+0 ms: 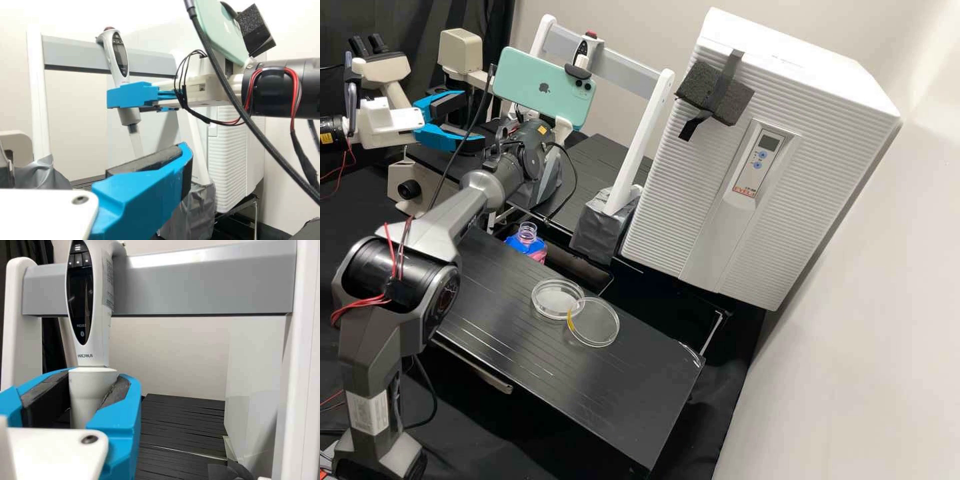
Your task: Use the pipette
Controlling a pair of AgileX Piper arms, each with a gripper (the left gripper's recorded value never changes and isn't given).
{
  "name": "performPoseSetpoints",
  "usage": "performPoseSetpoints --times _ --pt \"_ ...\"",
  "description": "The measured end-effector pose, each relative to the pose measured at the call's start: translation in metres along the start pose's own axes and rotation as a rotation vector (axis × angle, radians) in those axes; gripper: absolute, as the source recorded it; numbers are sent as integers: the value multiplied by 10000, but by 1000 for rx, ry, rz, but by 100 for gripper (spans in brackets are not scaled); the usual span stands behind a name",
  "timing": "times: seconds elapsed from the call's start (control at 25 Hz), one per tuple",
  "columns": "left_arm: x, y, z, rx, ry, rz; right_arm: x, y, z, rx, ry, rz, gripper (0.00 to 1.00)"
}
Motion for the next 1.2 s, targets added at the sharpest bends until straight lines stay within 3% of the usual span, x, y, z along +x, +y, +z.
performPoseSetpoints --times 0.6,0.64,1.2 --pt "7 -10 34 -3 -10 -2 -5 88 82 -2 -22 23 0" --pt "7 -10 34 -3 -10 -2 -5 88 82 -2 -22 23 100" --pt "8 -18 48 -9 -12 -3 -2 -39 107 1 -1 -6 100"
